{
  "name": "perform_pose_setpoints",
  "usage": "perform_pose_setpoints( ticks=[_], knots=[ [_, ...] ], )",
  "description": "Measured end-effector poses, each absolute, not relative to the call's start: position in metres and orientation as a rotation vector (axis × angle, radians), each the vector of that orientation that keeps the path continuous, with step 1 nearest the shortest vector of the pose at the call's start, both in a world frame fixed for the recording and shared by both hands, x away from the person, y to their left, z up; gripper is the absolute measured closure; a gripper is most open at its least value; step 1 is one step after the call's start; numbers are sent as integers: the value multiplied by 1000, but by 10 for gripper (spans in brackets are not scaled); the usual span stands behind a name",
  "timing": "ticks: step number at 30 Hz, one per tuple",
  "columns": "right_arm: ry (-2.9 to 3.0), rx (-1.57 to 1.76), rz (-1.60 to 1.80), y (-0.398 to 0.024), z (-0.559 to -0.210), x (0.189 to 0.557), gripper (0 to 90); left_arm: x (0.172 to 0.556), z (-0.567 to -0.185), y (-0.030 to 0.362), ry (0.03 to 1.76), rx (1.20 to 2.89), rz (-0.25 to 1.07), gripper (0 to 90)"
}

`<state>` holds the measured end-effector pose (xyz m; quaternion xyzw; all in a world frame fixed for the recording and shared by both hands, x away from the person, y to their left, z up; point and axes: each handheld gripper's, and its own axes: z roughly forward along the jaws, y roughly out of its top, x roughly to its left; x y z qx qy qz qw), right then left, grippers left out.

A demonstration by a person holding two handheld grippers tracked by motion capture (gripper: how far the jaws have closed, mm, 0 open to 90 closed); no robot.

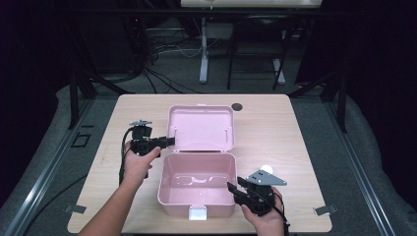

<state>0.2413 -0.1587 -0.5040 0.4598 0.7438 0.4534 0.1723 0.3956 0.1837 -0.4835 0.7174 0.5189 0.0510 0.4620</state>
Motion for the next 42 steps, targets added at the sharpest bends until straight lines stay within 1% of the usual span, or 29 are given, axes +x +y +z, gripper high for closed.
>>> perform_pose_setpoints(
  ticks=[17, 42],
  knots=[
    [2108, 1306, 1283, -158, -504, 241, 605, 397, -489, 183, 1294, 1753, 92, 627],
    [2105, 1305, 1289, -158, -504, 240, 605, 398, -495, 180, 1313, 1768, 86, 594]
  ],
)
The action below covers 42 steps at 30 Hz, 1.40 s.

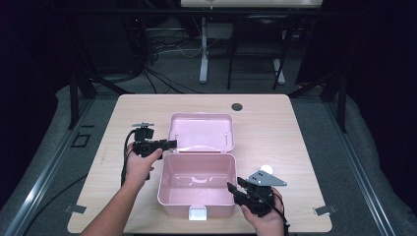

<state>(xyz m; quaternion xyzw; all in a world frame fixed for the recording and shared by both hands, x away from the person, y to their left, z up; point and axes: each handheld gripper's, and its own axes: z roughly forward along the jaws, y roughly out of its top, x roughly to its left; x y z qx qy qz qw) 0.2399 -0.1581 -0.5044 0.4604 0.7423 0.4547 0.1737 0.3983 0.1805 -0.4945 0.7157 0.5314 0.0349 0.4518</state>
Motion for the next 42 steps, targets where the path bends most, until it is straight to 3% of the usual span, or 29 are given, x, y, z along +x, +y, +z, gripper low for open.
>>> perform_pose_setpoints(
  ticks=[42],
  knots=[
    [2091, 1287, 1314, -161, -499, 237, 574, 395, -487, 187, 1291, 1773, 122, 475]
  ],
)
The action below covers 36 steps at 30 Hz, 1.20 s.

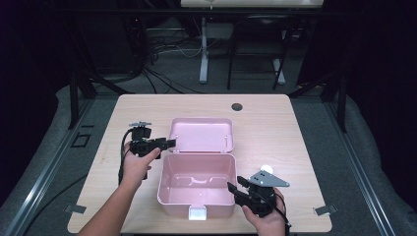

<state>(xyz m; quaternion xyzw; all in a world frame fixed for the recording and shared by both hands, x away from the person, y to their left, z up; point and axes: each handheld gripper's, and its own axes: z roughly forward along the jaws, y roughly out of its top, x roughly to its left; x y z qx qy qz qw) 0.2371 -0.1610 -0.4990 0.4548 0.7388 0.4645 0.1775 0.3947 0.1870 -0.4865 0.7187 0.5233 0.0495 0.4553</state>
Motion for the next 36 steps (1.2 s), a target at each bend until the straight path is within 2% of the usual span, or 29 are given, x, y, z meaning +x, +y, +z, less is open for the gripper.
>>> perform_pose_setpoints(
  ticks=[7, 19, 24, 28, 36],
  knots=[
    [2079, 1287, 1331, -165, -495, 237, 568, 384, -479, 192, 1262, 1768, 138, 475],
    [2040, 1318, 1383, -175, -487, 238, 483, 355, -477, 208, 1211, 1773, 186, 472],
    [2034, 1324, 1385, -178, -486, 239, 481, 344, -480, 210, 1187, 1788, 222, 487],
    [2031, 1326, 1385, -179, -486, 239, 479, 334, -484, 214, 1185, 1755, 201, 494],
    [2015, 1302, 1399, -184, -485, 241, 461, 322, -481, 217, 1137, 1768, 267, 523]
  ],
)
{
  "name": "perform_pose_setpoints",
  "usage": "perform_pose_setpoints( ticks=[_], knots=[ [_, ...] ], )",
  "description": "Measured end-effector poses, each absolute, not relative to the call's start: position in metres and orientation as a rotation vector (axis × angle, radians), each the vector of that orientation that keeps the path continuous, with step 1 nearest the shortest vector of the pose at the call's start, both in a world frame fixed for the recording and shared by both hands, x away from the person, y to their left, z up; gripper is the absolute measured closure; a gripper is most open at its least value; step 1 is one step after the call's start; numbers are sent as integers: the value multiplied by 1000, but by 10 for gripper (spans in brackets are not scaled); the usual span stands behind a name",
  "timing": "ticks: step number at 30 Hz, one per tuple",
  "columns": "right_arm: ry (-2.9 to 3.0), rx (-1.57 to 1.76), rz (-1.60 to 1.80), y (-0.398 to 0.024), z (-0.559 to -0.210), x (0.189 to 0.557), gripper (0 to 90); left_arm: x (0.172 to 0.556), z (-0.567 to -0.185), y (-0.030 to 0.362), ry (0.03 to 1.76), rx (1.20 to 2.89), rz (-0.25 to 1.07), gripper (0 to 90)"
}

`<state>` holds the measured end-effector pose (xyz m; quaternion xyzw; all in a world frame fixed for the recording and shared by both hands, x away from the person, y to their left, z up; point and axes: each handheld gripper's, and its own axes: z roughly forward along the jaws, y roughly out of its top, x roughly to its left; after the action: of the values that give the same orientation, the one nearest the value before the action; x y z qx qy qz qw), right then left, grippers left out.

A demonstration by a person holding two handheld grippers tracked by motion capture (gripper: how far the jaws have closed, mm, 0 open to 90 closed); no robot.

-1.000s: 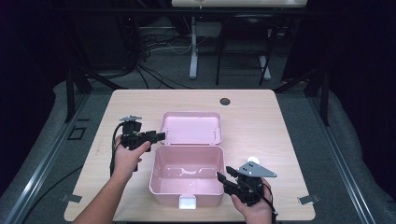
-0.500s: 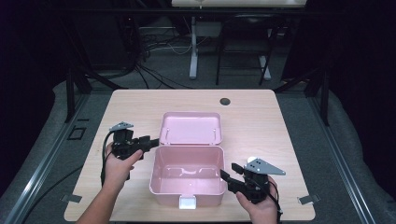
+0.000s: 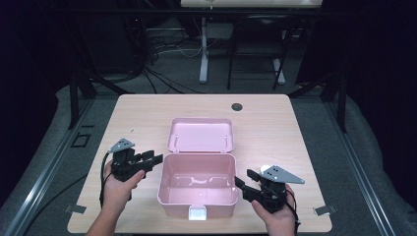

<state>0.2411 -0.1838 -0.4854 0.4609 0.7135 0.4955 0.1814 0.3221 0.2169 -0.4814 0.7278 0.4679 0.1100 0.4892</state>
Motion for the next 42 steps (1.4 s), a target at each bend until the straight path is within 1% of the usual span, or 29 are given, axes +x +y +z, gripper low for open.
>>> perform_pose_setpoints(
  ticks=[4, 7, 8, 11, 14, 16, 19, 21, 24, 26, 28, 30, 35, 36, 39, 42],
  knots=[
    [2025, 1293, 1434, -187, -487, 244, 440, 317, -479, 220, 1117, 1785, 261, 516],
    [2021, 1287, 1423, -188, -488, 245, 412, 314, -478, 220, 1107, 1808, 273, 485],
    [2011, 1281, 1407, -188, -488, 245, 386, 314, -478, 220, 1100, 1813, 284, 460],
    [2019, 1265, 1407, -188, -487, 246, 379, 311, -477, 221, 1084, 1852, 321, 436],
    [2034, 1288, 1400, -188, -486, 247, 327, 309, -475, 224, 1068, 1862, 372, 388],
    [2030, 1289, 1393, -189, -487, 248, 307, 308, -474, 225, 1077, 1863, 369, 387],
    [2037, 1296, 1366, -192, -485, 250, 263, 307, -473, 226, 1099, 1865, 324, 381],
    [2040, 1298, 1361, -194, -483, 252, 237, 307, -472, 227, 1105, 1875, 328, 380],
    [2029, 1320, 1356, -200, -480, 255, 183, 306, -471, 229, 1114, 1872, 324, 347],
    [2040, 1321, 1354, -204, -479, 258, 137, 306, -470, 231, 1112, 1864, 311, 306],
    [2055, 1322, 1324, -205, -478, 261, 125, 306, -469, 233, 1110, 1841, 278, 283],
    [2064, 1316, 1278, -206, -478, 264, 99, 305, -467, 235, 1104, 1835, 290, 268],
    [2090, 1301, 1205, -205, -476, 270, 100, 303, -462, 236, 1085, 1828, 287, 240],
    [2095, 1305, 1186, -205, -475, 271, 101, 302, -461, 235, 1080, 1833, 282, 223],
    [2093, 1313, 1153, -205, -473, 274, 139, 300, -458, 233, 1060, 1842, 284, 207],
    [2102, 1309, 1122, -206, -466, 278, 141, 298, -456, 231, 1054, 1850, 285, 203]
  ],
)
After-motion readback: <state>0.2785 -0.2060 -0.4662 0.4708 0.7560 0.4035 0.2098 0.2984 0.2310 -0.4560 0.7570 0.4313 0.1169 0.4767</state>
